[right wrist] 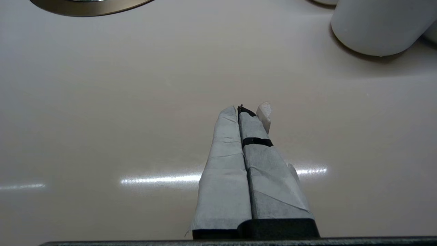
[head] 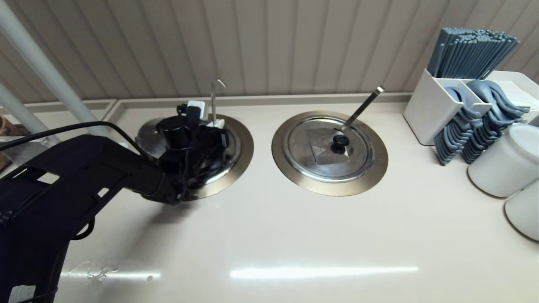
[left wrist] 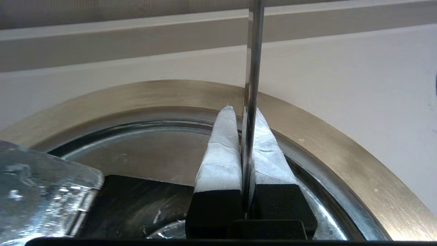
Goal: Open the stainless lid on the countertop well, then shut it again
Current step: Stir with a spoon
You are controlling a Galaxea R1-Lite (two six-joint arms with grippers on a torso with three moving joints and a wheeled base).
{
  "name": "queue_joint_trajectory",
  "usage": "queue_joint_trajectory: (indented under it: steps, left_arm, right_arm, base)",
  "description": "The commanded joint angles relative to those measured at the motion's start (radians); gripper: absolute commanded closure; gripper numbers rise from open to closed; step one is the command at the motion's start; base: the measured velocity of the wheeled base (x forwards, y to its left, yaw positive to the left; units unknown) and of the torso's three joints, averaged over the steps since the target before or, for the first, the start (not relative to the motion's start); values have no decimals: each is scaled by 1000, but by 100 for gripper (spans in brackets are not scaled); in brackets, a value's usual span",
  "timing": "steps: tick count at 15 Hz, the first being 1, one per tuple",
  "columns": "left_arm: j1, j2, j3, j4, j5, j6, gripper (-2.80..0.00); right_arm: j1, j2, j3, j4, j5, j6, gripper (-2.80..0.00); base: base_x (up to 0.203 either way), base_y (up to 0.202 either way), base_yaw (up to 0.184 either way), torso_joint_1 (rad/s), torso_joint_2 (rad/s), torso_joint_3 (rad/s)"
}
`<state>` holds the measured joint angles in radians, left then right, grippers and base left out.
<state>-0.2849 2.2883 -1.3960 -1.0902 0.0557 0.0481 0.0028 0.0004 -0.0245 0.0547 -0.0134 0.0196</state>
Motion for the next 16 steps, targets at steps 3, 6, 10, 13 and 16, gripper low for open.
queue_joint_trajectory:
  steps: [3,6,10,13,16]
  left_arm:
    - [14,-18,0,-4,-2,1,0]
    - [26,-33,-3,7,-4,1,0]
    - [46,-76,-5,27,-4,-1,0]
    - [46,-94,-2,46,-3,-3,0]
    - [45,-136,-8,131,-3,-57,0]
  right_arm:
    - [0,0,0,1,0,0,0]
    - [0,0,0,1,1,0,0]
    - [0,0,0,1,1,0,0]
    - [0,0,0,1,0,0,0]
    - [0,0,0,1,0,0,0]
  base:
    - [0,0,0,0,0,0]
    - [0,0,0,0,0,0]
    - [0,0,0,0,0,0]
    - [0,0,0,0,0,0]
    - [0,0,0,0,0,0]
